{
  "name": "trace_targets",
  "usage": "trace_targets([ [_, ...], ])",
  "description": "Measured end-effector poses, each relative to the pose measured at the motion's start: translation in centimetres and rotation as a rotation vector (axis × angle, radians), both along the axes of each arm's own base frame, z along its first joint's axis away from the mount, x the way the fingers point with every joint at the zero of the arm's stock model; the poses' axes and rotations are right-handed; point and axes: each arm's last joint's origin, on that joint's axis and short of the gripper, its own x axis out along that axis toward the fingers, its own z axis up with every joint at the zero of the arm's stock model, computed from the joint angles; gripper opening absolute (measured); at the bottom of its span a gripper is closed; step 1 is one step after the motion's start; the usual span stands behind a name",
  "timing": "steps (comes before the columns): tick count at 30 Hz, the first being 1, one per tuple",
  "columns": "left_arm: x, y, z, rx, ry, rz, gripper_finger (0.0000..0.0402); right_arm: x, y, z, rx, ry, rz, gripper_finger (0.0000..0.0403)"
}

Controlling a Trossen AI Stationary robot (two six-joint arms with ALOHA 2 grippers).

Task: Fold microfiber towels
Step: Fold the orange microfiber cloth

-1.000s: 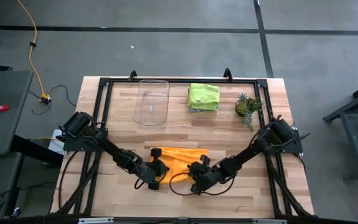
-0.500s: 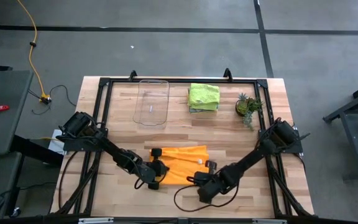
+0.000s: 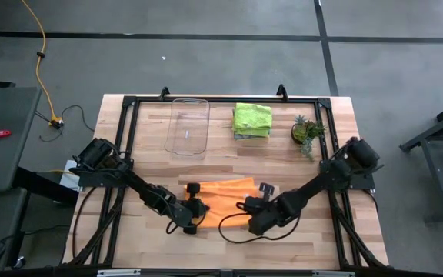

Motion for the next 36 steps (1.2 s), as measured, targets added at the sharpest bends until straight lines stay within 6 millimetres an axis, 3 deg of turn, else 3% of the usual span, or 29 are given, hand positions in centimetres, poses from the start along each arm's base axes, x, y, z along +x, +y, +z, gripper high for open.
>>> trace_targets([
  [3, 0.0, 0.0, 0.0, 0.004, 0.000, -0.002, 0.0000, 0.3, -0.1, 0.8, 0.041, -0.086, -0.010, 0.0000],
  [8, 0.0, 0.0, 0.0, 0.015, -0.001, -0.005, 0.0000, 1.3, -1.7, -2.2, 0.065, -0.139, -0.036, 0.0000],
  [19, 0.1, 0.1, 0.1, 0.038, -0.020, 0.010, 0.0000, 1.0, -2.9, -4.2, 0.093, -0.187, -0.077, 0.0000],
  [36, 0.1, 0.1, 0.2, 0.036, -0.025, 0.010, 0.0000, 1.7, -6.1, -4.3, -0.039, -0.148, -0.160, 0.0000],
])
